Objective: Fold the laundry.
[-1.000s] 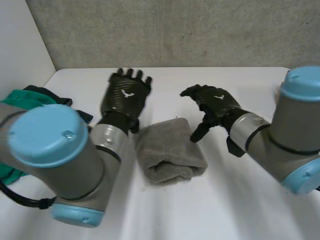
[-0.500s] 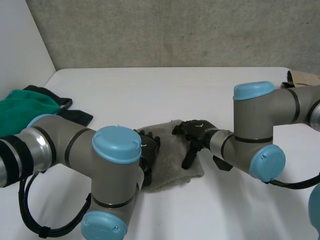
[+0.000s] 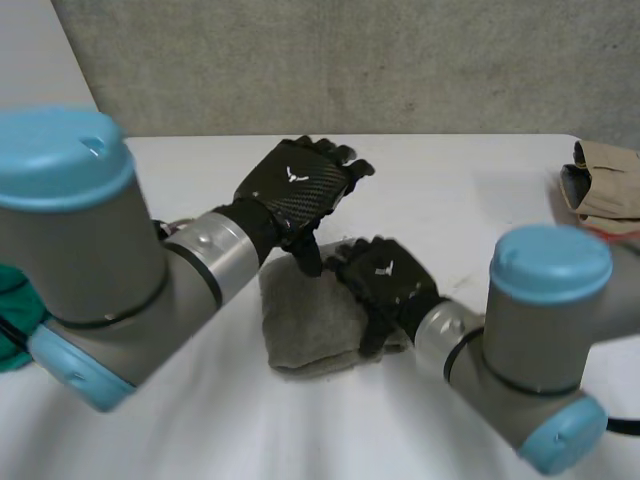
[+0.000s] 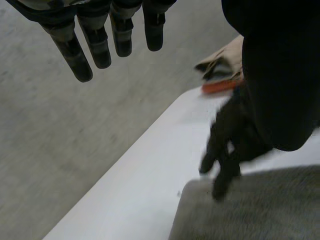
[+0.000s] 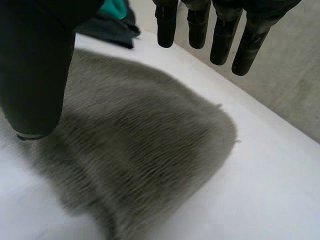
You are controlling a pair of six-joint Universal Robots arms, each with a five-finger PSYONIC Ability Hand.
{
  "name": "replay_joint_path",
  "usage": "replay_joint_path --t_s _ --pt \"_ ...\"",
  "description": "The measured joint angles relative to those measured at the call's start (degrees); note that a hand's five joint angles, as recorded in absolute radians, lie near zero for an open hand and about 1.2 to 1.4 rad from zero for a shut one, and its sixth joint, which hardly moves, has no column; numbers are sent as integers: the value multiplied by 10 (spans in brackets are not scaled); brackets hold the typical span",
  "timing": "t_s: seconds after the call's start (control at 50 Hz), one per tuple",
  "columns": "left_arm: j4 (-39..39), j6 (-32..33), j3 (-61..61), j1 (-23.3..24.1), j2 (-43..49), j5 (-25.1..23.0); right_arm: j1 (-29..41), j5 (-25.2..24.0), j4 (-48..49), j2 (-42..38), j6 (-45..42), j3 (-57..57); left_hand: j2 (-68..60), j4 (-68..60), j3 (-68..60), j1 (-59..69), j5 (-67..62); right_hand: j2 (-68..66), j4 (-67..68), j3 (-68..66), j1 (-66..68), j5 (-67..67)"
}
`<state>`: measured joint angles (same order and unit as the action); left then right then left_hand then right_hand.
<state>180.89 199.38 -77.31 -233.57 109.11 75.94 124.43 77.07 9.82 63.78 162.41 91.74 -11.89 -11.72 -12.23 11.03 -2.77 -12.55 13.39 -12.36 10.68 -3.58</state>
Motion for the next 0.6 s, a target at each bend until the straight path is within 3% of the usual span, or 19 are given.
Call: replay_joint_path --t_s 0.08,0.16,0.6 --pt "-30 -1 15 -21 -5 -78 13 0 49 -19 -12 35 0 0 0 0 0 0 0 0 0 0" --pt "-54 -1 31 -30 0 -112 27 1 82 -47 -25 39 0 0 0 0 0 0 0 0 0 0" --pt "-64 -2 42 -30 11 -113 36 4 117 -133 -64 -49 0 0 0 0 0 -78 78 -89 82 -64"
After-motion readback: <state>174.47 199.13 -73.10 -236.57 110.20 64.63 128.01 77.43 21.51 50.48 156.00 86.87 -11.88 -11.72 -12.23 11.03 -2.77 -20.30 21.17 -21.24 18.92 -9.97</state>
